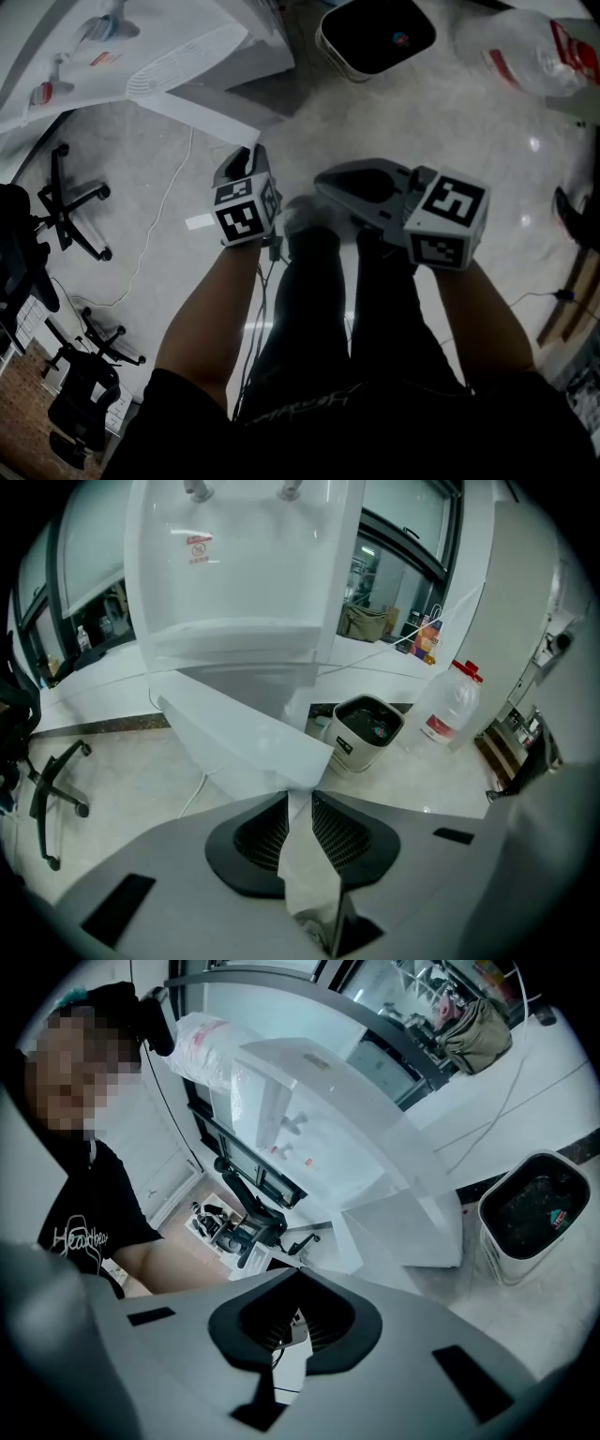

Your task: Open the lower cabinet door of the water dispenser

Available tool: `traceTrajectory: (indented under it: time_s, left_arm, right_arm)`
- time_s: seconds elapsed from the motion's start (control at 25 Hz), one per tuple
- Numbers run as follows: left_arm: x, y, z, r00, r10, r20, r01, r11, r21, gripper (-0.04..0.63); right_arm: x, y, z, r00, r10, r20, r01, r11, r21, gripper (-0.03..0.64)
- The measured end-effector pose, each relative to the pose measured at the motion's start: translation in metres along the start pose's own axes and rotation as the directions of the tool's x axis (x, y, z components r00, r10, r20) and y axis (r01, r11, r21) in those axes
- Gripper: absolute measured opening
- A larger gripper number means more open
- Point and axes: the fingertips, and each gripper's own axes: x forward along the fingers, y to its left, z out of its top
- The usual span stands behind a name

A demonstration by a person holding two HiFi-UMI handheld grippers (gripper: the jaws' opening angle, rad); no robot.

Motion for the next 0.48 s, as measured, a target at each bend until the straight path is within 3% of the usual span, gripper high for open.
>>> traceTrajectory:
  time_s: [0.48]
  left_arm:
    - [-0.014, 0.02, -0.023, 0.999, -0.04, -0.028, 0.043, 0.994, 0.102, 0.078]
  right_arm:
    - [0.035, 0.033, -0.015, 1.0, 0.009, -0.023, -0.009, 1.0, -0.003, 0.014]
